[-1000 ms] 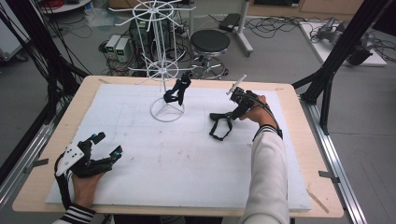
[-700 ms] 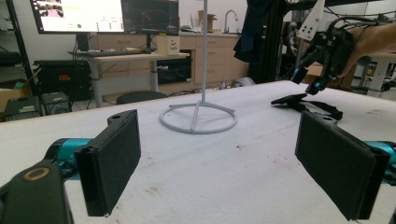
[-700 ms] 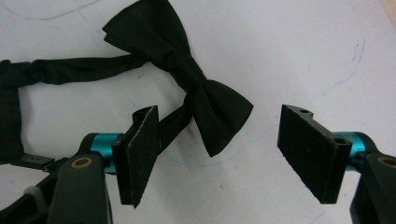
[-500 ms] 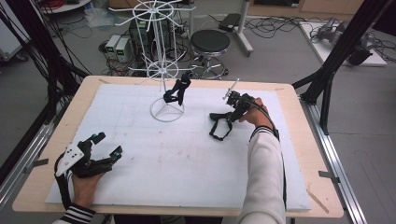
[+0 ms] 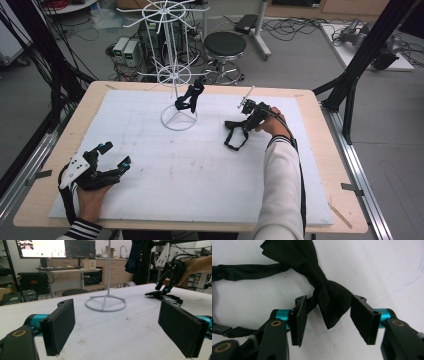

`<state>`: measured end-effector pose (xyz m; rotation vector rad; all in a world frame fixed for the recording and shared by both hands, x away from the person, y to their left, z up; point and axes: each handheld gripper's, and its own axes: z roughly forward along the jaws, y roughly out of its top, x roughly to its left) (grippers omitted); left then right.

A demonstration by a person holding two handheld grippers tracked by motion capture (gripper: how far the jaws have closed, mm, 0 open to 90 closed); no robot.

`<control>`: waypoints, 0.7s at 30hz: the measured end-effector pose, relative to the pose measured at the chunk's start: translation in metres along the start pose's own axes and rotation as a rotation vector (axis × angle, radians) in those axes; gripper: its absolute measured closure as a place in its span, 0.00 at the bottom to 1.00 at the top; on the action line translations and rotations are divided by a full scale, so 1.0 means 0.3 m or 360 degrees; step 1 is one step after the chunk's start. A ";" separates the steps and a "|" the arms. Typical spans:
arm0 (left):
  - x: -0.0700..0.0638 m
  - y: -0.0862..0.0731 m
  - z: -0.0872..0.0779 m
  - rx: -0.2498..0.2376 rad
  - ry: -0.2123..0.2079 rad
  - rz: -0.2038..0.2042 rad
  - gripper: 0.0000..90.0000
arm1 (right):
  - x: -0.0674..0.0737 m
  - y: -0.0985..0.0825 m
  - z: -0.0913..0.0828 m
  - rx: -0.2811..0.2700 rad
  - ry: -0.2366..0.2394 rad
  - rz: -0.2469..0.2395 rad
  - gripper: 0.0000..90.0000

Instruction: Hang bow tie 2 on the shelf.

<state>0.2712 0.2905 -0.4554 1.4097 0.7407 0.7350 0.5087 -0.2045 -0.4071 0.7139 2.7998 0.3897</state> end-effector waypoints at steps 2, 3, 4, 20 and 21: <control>0.000 0.000 0.000 0.0001 0.0000 0.0001 0.16 | 0.002 -0.001 0.009 0.0021 0.0007 0.0007 0.58; 0.000 0.000 0.000 0.0001 0.0001 0.0002 0.16 | 0.002 0.000 0.012 0.0023 0.0029 0.0016 0.59; 0.000 0.000 0.000 0.0002 0.0002 0.0001 0.16 | -0.001 -0.001 0.014 0.0017 0.0026 0.0012 0.59; 0.000 0.000 0.000 -0.0004 0.0002 -0.0006 0.16 | -0.010 -0.004 0.011 0.0029 0.0031 0.0102 0.96; 0.000 0.000 0.000 -0.0003 0.0002 -0.0005 0.16 | -0.010 -0.004 0.011 0.0031 0.0029 0.0113 0.96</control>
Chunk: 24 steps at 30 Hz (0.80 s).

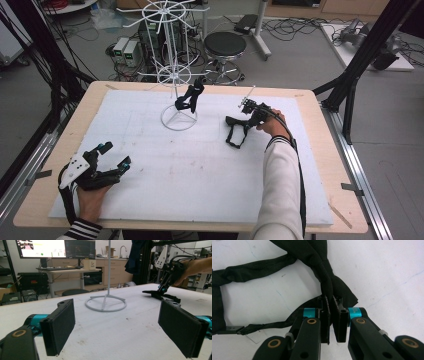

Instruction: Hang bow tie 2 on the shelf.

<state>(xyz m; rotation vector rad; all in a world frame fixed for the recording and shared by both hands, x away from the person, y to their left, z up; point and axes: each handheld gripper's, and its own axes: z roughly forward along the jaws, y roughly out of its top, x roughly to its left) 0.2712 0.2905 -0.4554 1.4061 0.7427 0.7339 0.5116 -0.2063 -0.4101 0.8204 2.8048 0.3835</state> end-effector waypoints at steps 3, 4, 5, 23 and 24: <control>0.001 0.000 0.000 -0.0001 0.0001 0.0001 0.16 | 0.003 -0.002 -0.004 -0.0027 0.0030 0.0011 0.96; 0.000 0.000 0.001 -0.0002 0.0000 -0.0001 0.16 | 0.004 -0.003 -0.006 -0.0049 0.0035 0.0012 0.96; 0.000 0.000 0.000 -0.0001 0.0000 -0.0001 0.16 | 0.006 -0.003 -0.008 -0.0048 0.0047 0.0022 0.96; 0.000 0.000 0.000 0.0004 0.0000 0.0009 0.16 | 0.042 -0.025 -0.181 -0.0274 0.0044 0.0035 0.95; 0.000 0.000 0.000 0.0004 0.0000 0.0009 0.16 | 0.044 -0.026 -0.192 -0.0293 0.0035 0.0022 0.95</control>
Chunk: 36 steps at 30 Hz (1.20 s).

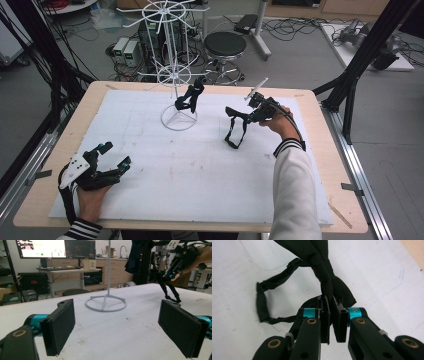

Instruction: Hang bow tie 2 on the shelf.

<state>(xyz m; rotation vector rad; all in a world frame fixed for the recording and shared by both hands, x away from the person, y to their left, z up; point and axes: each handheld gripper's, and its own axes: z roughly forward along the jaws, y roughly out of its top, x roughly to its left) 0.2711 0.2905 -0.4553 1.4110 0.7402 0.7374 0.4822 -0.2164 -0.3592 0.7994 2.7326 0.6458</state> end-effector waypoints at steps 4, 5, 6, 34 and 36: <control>0.000 0.000 0.000 0.0000 0.0000 0.0001 0.16 | 0.017 0.004 -0.045 -0.0064 -0.0006 0.0003 0.95; 0.000 0.000 0.000 0.0000 0.0000 0.0000 0.16 | 0.020 0.003 -0.055 -0.0081 -0.0005 0.0001 0.95; 0.000 0.000 0.000 0.0000 -0.0001 0.0005 0.16 | 0.025 0.003 -0.064 -0.0094 -0.0009 -0.0004 0.95; 0.006 0.024 -0.005 0.0005 -0.0015 -0.0011 0.16 | 0.155 -0.033 -0.359 -0.0496 0.0028 0.0064 0.95; 0.007 0.043 -0.005 0.0009 -0.0039 0.0000 0.16 | 0.168 -0.036 -0.374 -0.0513 0.0035 0.0059 0.95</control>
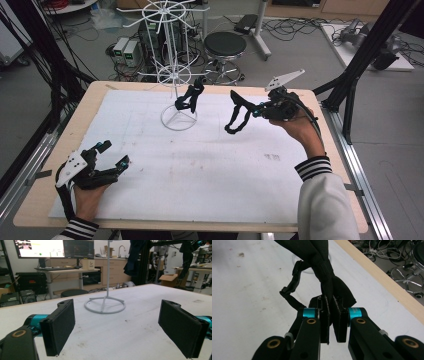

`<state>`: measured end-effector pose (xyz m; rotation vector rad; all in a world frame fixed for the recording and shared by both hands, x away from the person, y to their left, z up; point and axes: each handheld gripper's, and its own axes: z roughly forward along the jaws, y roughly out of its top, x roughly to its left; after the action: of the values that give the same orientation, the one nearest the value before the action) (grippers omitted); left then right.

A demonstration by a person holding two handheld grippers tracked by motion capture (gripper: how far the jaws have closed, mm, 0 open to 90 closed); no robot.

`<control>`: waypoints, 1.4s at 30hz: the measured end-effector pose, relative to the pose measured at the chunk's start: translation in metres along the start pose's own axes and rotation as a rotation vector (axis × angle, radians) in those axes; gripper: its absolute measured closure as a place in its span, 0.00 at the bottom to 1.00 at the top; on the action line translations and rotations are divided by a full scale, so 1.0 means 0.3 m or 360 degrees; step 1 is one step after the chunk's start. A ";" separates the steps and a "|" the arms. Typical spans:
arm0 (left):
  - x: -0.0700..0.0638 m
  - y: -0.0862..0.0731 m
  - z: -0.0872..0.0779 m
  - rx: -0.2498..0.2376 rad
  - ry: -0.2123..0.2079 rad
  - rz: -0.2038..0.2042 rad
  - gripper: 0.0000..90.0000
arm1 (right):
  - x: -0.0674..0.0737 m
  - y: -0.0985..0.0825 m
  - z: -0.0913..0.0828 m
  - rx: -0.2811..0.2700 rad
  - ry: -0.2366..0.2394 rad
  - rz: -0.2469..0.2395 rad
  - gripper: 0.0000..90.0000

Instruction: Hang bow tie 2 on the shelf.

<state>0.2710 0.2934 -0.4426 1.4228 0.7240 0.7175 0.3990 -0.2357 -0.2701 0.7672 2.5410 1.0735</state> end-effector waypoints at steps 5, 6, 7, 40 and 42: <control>-0.001 0.056 0.003 -0.0013 -0.0050 0.0019 0.16 | 0.026 -0.019 -0.027 -0.0112 0.0031 0.0021 0.95; -0.002 0.067 0.005 -0.0013 -0.0064 0.0021 0.16 | 0.031 -0.025 -0.030 -0.0117 0.0044 0.0029 0.95; -0.003 0.079 0.007 -0.0012 -0.0077 0.0023 0.16 | 0.035 -0.030 -0.033 -0.0127 0.0046 0.0027 0.95; -0.083 0.306 0.211 0.0142 -0.0644 0.0081 0.15 | 0.242 -0.017 -0.009 -0.0338 0.0150 -0.0151 0.95; -0.087 0.315 0.227 0.0149 -0.0674 0.0084 0.15 | 0.254 -0.015 -0.001 -0.0337 0.0152 -0.0165 0.95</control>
<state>0.3090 0.2338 -0.3465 1.6176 0.3936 0.4041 0.3346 -0.1952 -0.2767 0.5347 2.4600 1.3458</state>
